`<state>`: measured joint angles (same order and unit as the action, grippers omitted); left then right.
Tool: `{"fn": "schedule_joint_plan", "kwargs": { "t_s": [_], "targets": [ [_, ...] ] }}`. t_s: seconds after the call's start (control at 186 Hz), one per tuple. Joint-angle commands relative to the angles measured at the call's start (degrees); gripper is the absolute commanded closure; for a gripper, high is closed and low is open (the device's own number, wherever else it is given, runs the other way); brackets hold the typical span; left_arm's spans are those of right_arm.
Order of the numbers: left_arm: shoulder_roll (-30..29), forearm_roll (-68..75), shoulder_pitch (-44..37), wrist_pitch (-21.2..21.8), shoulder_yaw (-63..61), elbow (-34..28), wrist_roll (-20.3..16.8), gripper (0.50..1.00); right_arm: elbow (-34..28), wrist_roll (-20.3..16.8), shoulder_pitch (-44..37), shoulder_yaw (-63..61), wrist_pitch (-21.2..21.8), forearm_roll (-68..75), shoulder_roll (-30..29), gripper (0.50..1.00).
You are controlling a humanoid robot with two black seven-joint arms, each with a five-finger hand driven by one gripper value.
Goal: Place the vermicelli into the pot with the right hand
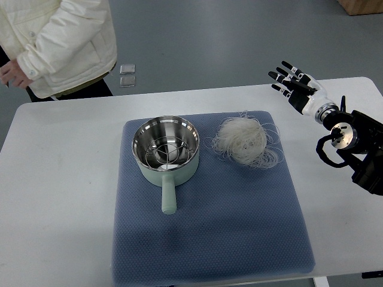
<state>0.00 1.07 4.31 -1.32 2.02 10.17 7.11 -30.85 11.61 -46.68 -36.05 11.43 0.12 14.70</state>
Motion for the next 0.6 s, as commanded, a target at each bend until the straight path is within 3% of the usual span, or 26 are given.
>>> {"fn": "schedule_joint_plan", "kwargs": {
  "t_s": [0.0, 0.595],
  "targets": [
    [0.0, -0.01, 0.0, 0.0, 0.0, 0.02, 0.01, 0.5, 0.0, 0.0, 0.01, 0.02, 1.22, -0.12, 0.07, 0.572],
    [0.0, -0.01, 0.0, -0.09, 0.0, -0.06, 0.01, 0.5, 0.0, -0.09, 0.01, 0.19, 1.4, -0.21, 0.33, 0.572]
  ]
}}
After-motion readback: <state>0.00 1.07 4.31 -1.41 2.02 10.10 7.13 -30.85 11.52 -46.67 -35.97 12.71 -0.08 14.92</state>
